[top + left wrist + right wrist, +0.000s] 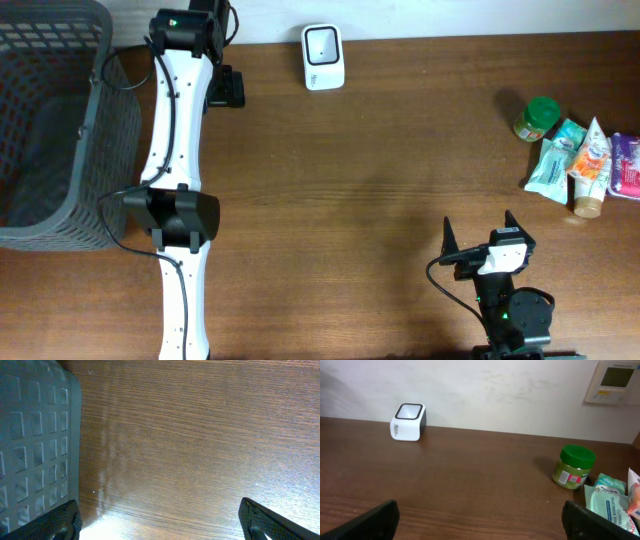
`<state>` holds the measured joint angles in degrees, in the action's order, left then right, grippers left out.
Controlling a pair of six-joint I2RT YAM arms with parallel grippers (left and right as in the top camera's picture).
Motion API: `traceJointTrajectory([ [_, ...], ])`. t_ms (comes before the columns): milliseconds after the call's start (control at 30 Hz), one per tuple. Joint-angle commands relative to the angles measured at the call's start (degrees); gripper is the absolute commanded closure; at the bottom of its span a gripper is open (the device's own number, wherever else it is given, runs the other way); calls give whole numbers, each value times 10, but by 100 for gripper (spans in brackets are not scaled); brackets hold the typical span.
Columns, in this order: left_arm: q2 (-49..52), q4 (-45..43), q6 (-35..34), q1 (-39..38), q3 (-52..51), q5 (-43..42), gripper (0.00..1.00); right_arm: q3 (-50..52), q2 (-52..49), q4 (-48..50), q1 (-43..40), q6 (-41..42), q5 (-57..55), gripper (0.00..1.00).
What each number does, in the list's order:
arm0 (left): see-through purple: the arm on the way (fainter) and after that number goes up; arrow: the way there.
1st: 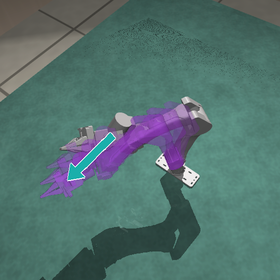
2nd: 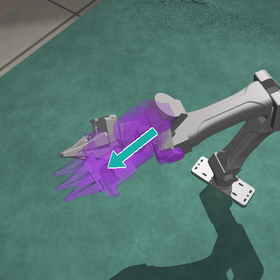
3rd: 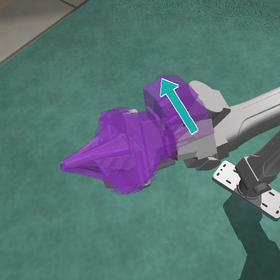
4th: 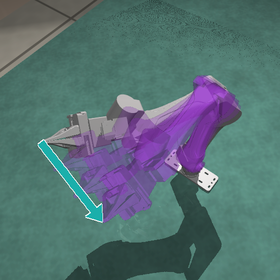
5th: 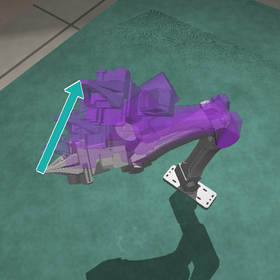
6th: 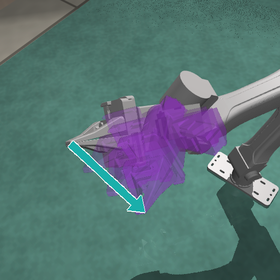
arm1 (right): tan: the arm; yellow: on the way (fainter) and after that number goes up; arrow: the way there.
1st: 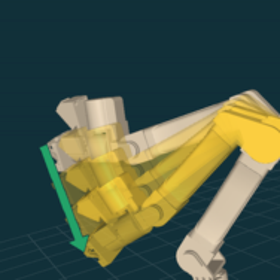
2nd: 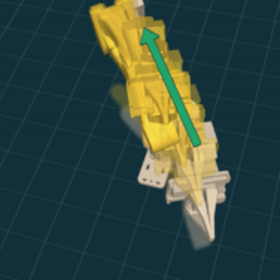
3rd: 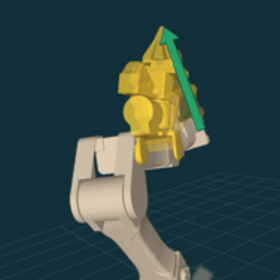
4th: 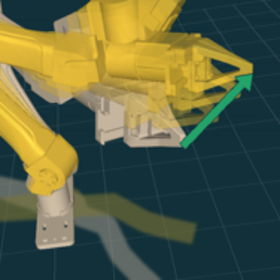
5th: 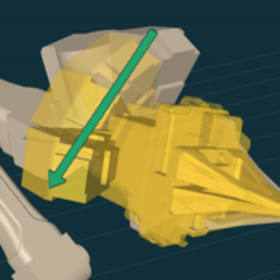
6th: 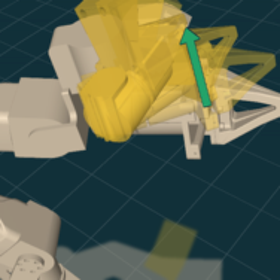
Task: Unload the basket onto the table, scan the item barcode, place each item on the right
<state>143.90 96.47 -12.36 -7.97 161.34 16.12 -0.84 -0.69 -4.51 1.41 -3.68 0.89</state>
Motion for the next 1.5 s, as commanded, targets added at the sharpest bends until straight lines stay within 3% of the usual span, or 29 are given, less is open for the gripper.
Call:
traceJointTrajectory([
  [0, -4, 1, 7, 3, -2, 6, 1, 5, 5, 0, -2, -4, -1, 1],
  [267, -5, 0, 7, 1, -2, 5, 1, 5, 5, 0, -2, -4, -1, 1],
  [333, -18, -11, 7, 1, -28, -28, 1, 5, 5, 0, -2, -4, -1, 1],
  [400, -66, -85, 7, -5, -135, -71, 1, 5, 5, 0, -2, -4, -1, 1],
  [567, -303, -443, 7, -28, -585, -99, 1, 5, 5, 0, -2, -4, -1, 1],
  [667, -438, -586, 7, -36, -767, -97, 1, 5, 5, 0, -2, -4, -1, 1],
  [767, -560, -676, 7, -36, -902, -98, 1, 5, 5, 0, -2, -4, -1, 1],
  [867, -695, -693, 7, -35, -1019, -98, 1, 5, 5, 0, -2, -4, -1, 1],
  [1000, -858, -701, 63, -35, -1159, -96, 1, 5, 5, 0, -2, -4, -1, 1],
  [1233, -920, -697, 107, -35, -1222, -88, 1, 5, 5, 0, -2, -4, -1, 1],
  [1467, -1122, -728, 108, -35, -1327, -88, 1, 5, 5, 0, -2, -4, -1, 1],
])
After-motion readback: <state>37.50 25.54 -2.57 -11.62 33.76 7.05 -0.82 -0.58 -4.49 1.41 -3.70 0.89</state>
